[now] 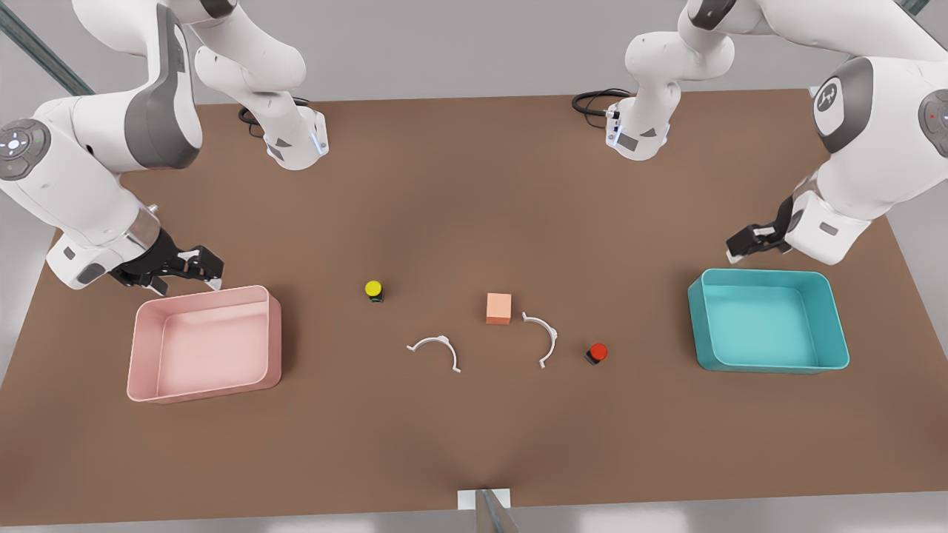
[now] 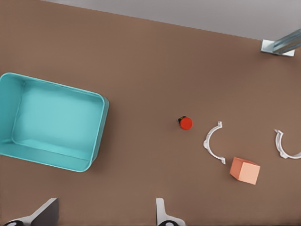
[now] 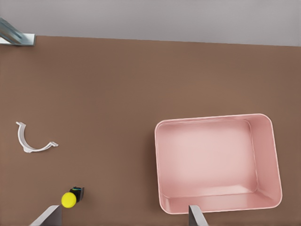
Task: Place the red button in the blue storage box with the left arm, and place the yellow button in the pink storage box with the right arm
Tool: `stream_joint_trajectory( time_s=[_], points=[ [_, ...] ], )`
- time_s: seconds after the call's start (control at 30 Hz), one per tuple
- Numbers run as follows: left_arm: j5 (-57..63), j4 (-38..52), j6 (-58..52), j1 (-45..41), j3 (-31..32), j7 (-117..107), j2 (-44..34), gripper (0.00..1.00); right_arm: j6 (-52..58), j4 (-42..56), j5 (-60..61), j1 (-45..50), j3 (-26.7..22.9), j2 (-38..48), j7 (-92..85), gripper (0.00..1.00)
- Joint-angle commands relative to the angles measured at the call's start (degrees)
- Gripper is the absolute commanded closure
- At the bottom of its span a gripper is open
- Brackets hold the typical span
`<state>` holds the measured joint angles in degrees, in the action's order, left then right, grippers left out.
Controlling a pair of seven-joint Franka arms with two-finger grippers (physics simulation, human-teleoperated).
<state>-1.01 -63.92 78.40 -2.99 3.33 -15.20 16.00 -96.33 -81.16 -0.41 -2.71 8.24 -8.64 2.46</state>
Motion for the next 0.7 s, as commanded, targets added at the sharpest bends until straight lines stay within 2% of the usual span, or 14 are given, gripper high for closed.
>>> stream_joint_trajectory(
  time_s=[0.0,0.07,0.17,0.27,0.3,0.43,0.47,0.57,0.67],
  points=[
    [0.05,0.03,-1.14,-0.09,0.01,11.78,-0.01,0.00,-0.17,0.03,-0.03,-0.10,-0.07,0.03,1.41,0.00],
    [0.13,0.03,-0.18,-3.24,0.01,11.16,2.53,0.00,-1.13,0.04,0.06,-0.19,0.11,0.12,1.50,0.00],
    [-0.30,-0.24,15.29,-9.49,0.01,-2.63,11.94,0.00,-1.05,-0.14,-0.12,3.67,0.02,-1.11,1.06,0.00],
    [-0.13,-1.02,23.38,-11.95,0.01,-10.46,18.71,0.00,0.09,1.44,-2.05,10.88,1.16,-7.18,4.57,0.00],
    [0.05,-4.27,27.15,-12.57,-0.08,-13.09,19.68,0.00,0.71,2.67,-4.07,13.96,1.51,-9.64,9.14,0.00],
    [0.31,-17.19,43.50,-12.57,-0.16,-15.91,20.91,0.00,-0.26,2.94,-9.52,16.51,10.39,-14.83,25.40,0.00],
    [0.22,-18.60,45.26,-12.48,-0.16,-16.26,20.91,0.00,-1.13,2.50,-9.52,16.77,10.74,-15.27,26.81,0.00],
    [0.31,-18.61,49.40,-12.65,-0.25,-17.49,23.98,0.00,-6.76,-3.30,-9.26,16.95,10.92,-15.27,31.02,0.00],
    [0.31,-18.69,51.24,-12.74,-0.25,-18.11,26.36,0.00,-14.58,-13.06,-8.12,16.95,10.39,-14.83,36.39,0.00]
  ],
)
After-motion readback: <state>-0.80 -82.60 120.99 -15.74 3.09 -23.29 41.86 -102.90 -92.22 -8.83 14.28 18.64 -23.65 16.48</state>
